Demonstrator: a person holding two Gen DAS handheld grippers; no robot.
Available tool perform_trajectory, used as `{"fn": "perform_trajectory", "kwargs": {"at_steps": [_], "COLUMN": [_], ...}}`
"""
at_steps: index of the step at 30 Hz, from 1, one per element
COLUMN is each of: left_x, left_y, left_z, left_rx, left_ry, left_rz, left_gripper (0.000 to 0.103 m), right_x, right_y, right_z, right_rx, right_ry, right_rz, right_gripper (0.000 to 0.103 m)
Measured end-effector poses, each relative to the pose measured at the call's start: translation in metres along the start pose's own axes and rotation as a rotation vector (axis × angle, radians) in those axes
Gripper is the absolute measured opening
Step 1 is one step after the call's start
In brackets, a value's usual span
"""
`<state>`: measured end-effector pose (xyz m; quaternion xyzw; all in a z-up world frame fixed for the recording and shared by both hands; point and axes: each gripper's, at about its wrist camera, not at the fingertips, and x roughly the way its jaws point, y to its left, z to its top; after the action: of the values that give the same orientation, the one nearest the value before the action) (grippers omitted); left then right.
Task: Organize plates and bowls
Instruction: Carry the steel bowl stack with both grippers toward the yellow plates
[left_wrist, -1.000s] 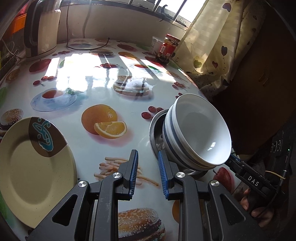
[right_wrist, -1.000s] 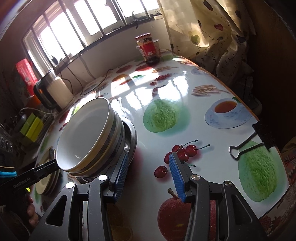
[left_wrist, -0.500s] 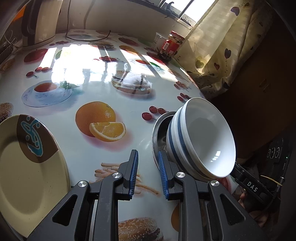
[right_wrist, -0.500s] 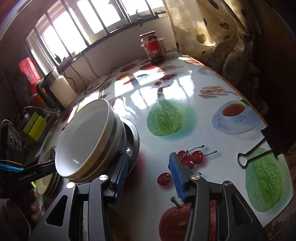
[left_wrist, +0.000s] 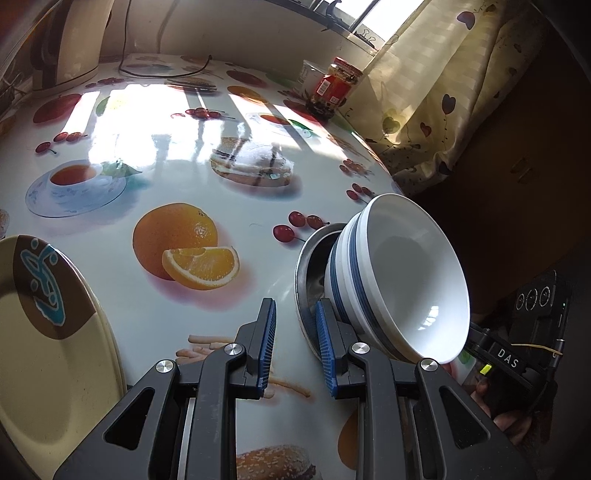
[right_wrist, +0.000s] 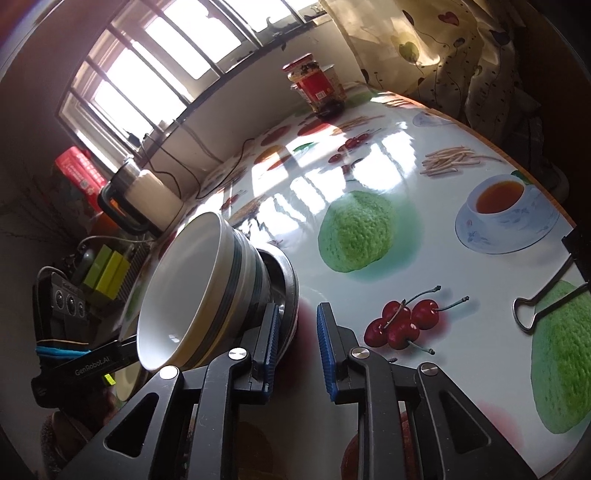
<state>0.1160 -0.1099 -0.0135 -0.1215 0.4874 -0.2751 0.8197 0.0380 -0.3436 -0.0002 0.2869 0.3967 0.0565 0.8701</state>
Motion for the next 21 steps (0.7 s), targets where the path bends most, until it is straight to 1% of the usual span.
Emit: {"fn": "perform_trajectory", "kwargs": {"at_steps": [7,17,18,19,21], "left_x": [0.001,0.001,0.001,0.001,0.001], "left_y": [0.000,0.000,0.000,0.001,-0.001], "left_z": [0.000,0.000,0.000,0.000,0.001], "left_rx": [0.000,-0.005,-0.006,-0.006,0.003], "left_ry": [-0.004,-0.011,-0.011,-0.011,-0.013], "left_rz": [0.003,-0.002,-0.003,-0.010,-0.010], "left_gripper": [0.023,0.023,0.022,0.018,0.016], "right_x": [0.001,0.005,0.004,0.004,0.004], "right_y": [-0.005,-0.019,-0.020,-0.020,-0.020], "right_z": [0.001,0.003,0.002,0.002,0.002], "right_rx": [0.032,0.108,0.113,0.115,0.114], "right_ry": [0.011,0.025,0.026,0.026,0.029], "right_rz": [0.051,0.129,0.134,0.141,0.151], "right_gripper": [0.016,0.016,0.016,0.013,0.012]}}
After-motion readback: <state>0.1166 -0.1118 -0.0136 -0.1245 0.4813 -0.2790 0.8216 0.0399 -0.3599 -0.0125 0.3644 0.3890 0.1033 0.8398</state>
